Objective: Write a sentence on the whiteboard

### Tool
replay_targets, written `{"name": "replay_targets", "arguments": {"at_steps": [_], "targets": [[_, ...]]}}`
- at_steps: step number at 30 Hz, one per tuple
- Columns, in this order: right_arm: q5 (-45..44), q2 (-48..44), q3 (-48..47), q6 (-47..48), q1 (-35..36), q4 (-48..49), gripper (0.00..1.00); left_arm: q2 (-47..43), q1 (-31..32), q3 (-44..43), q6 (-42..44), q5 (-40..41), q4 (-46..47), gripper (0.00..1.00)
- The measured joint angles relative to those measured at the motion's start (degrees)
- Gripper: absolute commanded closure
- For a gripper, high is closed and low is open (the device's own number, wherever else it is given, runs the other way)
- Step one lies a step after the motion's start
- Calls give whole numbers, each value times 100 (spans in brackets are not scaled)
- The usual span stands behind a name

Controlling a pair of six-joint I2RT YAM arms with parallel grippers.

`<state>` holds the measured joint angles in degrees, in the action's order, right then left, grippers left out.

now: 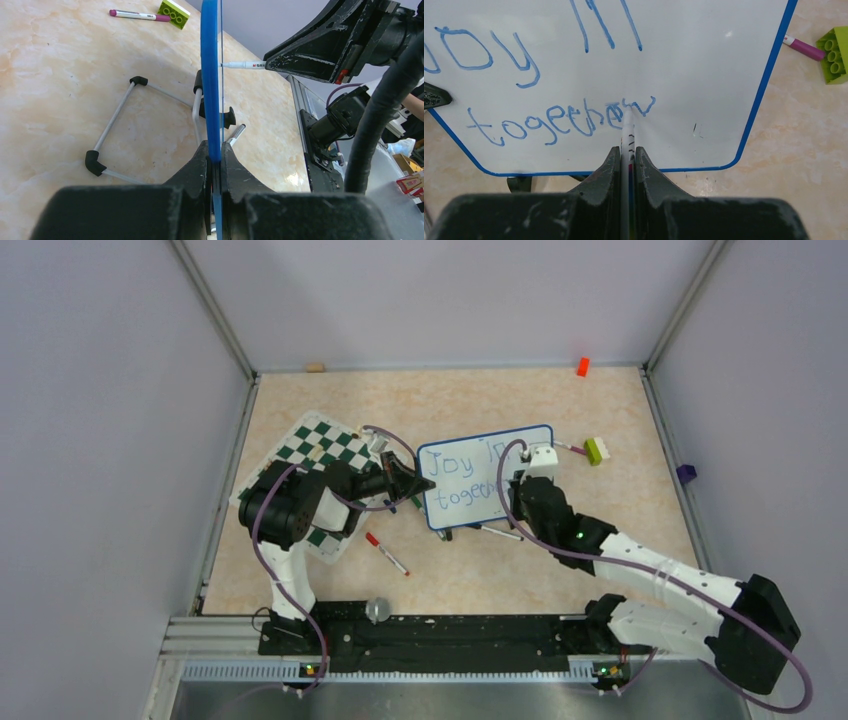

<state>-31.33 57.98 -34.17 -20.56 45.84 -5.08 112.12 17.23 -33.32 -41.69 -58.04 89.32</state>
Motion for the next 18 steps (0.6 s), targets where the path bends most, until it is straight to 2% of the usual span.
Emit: {"name": "replay_targets", "arguments": {"at_steps": [18], "targets": [[-96,59,0,-2,0,55,100,0,0,0,-15,2,-7,100]]}}
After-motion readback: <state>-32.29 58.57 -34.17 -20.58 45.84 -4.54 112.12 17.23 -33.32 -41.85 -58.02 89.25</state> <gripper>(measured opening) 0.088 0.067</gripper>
